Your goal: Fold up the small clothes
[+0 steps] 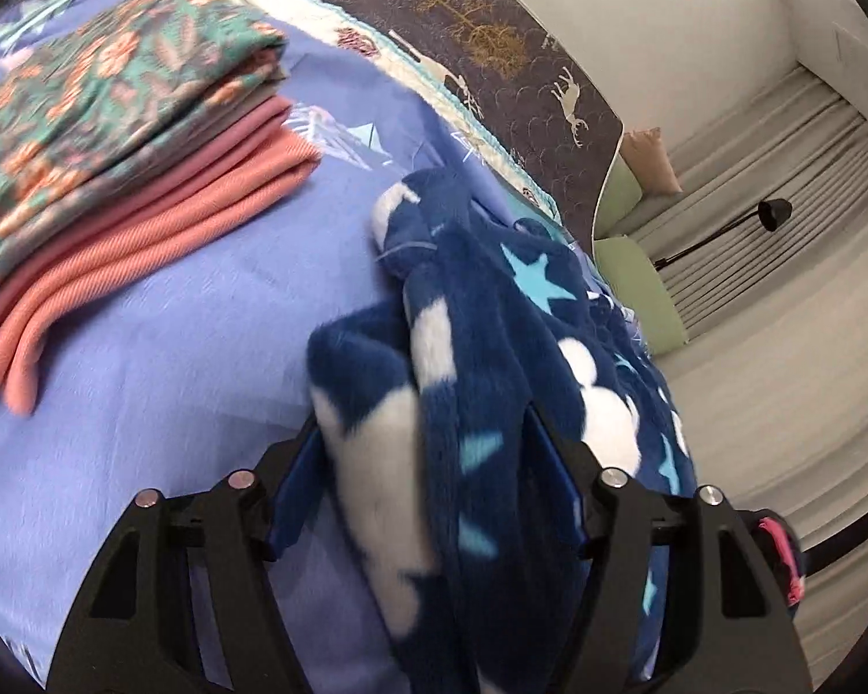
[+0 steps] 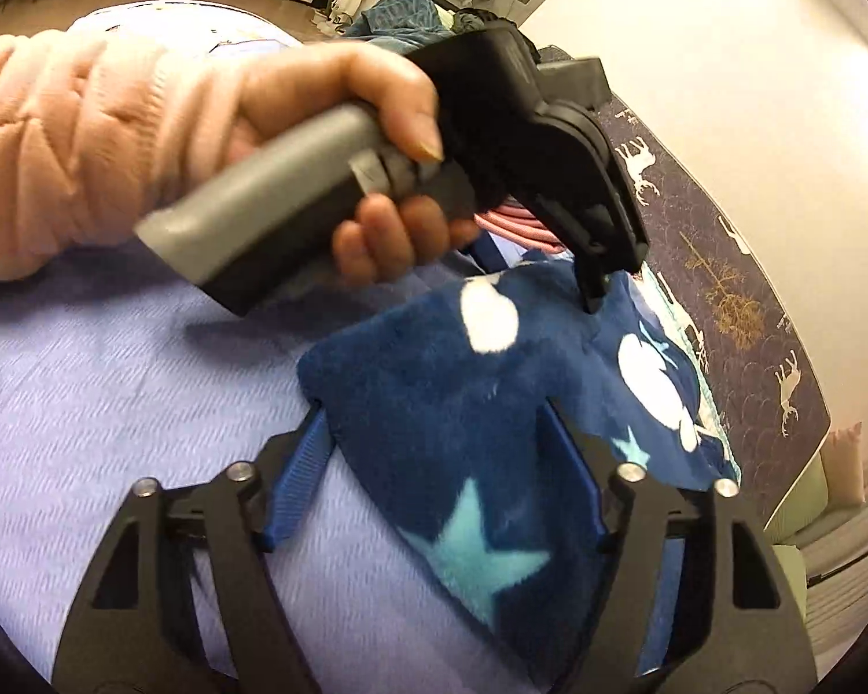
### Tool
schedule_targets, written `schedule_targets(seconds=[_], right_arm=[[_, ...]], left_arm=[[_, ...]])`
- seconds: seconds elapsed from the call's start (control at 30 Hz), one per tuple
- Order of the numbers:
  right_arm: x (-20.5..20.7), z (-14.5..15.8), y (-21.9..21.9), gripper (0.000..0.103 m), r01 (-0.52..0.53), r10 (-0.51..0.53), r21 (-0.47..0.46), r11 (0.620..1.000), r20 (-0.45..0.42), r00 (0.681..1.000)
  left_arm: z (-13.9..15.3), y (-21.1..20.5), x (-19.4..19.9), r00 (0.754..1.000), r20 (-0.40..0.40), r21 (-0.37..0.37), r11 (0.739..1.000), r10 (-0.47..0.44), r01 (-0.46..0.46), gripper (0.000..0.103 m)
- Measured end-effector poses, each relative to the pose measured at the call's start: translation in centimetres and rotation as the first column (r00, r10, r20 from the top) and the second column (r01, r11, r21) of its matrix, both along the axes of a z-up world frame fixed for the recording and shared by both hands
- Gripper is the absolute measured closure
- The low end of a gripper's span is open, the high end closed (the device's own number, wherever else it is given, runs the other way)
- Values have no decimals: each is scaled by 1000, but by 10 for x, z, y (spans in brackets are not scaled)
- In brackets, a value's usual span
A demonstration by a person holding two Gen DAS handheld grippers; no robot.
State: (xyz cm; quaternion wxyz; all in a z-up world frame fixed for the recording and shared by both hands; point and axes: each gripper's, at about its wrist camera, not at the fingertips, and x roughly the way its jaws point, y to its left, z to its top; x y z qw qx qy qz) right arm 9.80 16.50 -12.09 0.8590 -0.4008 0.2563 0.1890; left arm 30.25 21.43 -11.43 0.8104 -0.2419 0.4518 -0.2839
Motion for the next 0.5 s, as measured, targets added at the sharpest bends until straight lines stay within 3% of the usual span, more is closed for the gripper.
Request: schedule_targets(seconds=[0.03, 0.1, 0.17, 0.33, 0.5], right_arm=[[3, -1, 1, 45, 8, -8, 6, 1000, 5, 1000], [8, 1, 1, 62, 33, -33, 15, 999, 27, 999], [12, 11, -3, 83, 55, -57, 67, 996, 34, 998], [15, 51, -35, 88, 111, -103, 308, 945, -42, 994], [5, 79, -59, 88, 138, -132, 422, 896, -44, 990]], left_arm=[[0, -4, 3, 1000, 10, 5, 1000, -5, 5, 64], [3, -9, 6, 1000, 11, -9, 1000, 0, 0, 74], [17, -15, 1, 998, 60, 20, 1000, 5, -6, 77], [53, -19, -7, 994, 111, 19, 1000, 0, -2, 78], [94, -42, -11, 990, 140, 49, 999, -10, 3, 78]])
